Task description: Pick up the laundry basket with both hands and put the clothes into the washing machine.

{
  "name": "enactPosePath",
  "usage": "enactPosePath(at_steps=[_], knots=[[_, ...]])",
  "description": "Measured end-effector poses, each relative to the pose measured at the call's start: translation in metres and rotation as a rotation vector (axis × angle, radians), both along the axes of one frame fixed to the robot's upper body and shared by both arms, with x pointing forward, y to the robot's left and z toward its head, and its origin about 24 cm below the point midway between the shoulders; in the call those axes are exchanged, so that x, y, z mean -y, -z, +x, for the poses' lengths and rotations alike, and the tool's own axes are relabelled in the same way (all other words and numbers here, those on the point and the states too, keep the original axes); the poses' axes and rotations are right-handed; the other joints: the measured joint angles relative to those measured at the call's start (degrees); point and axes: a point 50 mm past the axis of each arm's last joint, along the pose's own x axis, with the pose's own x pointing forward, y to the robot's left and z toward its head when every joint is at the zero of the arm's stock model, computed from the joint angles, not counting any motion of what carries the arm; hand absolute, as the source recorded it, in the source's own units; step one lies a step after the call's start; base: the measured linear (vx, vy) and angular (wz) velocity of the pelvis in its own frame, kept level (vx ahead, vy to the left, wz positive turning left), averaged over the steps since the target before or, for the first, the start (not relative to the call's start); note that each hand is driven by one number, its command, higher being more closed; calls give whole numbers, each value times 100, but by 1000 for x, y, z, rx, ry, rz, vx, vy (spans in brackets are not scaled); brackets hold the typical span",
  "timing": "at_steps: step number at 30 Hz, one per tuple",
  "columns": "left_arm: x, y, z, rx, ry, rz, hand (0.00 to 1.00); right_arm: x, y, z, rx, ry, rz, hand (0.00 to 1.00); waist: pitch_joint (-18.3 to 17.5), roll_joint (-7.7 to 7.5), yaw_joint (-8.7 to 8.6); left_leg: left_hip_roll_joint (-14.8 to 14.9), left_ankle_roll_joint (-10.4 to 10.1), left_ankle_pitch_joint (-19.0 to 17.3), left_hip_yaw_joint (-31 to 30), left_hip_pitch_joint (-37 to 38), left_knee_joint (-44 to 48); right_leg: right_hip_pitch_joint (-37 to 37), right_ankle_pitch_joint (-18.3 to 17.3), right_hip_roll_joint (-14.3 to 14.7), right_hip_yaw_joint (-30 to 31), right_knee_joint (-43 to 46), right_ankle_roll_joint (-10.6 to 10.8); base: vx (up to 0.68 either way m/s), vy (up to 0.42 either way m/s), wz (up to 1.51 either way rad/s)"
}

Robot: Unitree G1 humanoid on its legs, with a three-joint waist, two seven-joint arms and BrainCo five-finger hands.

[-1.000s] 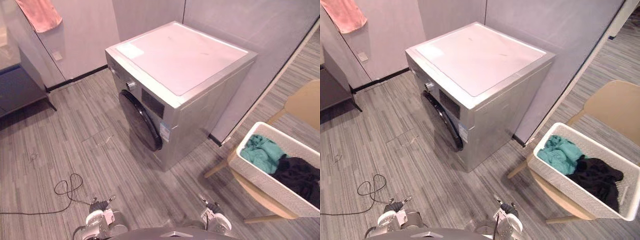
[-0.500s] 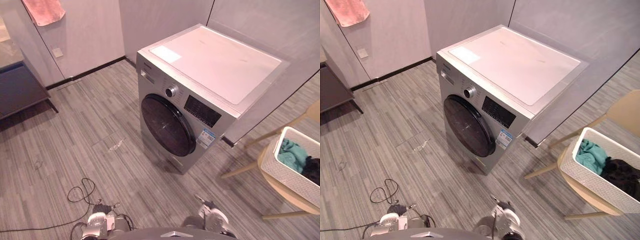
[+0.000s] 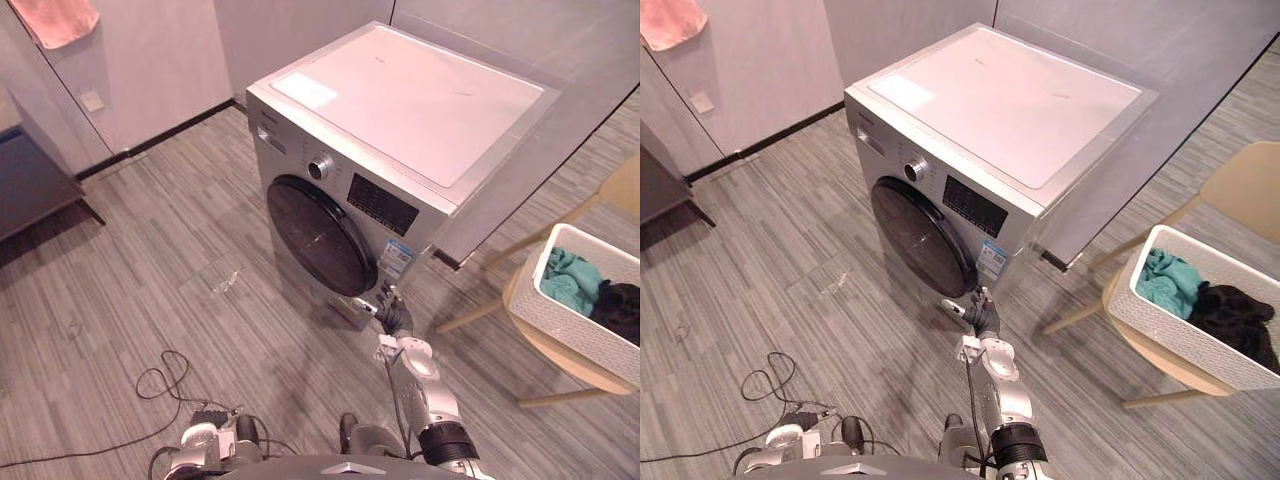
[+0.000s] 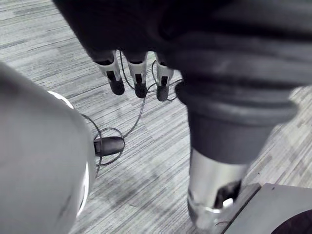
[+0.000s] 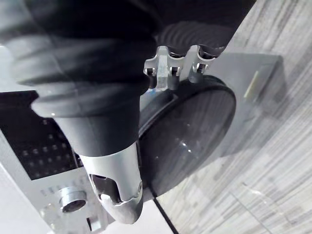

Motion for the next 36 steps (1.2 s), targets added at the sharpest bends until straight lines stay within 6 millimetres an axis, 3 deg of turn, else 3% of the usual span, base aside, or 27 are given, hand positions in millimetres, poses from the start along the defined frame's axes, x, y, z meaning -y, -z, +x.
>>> enactPosePath(at_steps=[8,12,19,23,26,31,36], knots=[[-3,1,-4,-40,97,45,0,-10,4,-4,-19,-97,-59,0,13,25,65,-213,102,72,77,-42,-181,40,194,-135,47,-378,128,29,51,-1],[0,0,0,-33,141,48,0,1,-1,4,-7,-94,-97,0,54,102,79,-293,177,131,-46,-178,-186,40,255,-202,-47,-528,173,47,15,14],[5,-3,11,-3,202,60,0,53,-63,64,166,61,-207,0,358,493,111,-380,197,147,-14,-333,-192,-15,395,-276,-25,-776,223,9,5,-1],[9,-5,17,15,242,65,0,69,-101,94,234,118,-260,0,479,630,139,-363,129,226,99,-602,-192,-329,521,-262,33,-807,214,-10,-7,-11],[13,-7,24,39,269,68,0,68,-114,109,236,117,-245,0,670,758,147,-369,130,289,109,-680,-192,-403,631,-266,105,-842,201,-36,9,-5],[22,-16,45,113,311,69,0,67,-158,137,291,138,-261,0,1004,1008,216,-413,239,481,52,-1134,-194,-828,819,-310,125,-850,188,-112,32,5],[35,-19,52,143,340,51,0,66,-171,144,305,154,-261,0,1179,1172,243,-436,338,556,-251,-1322,-230,-928,884,-323,-7,-837,188,-118,36,17]])
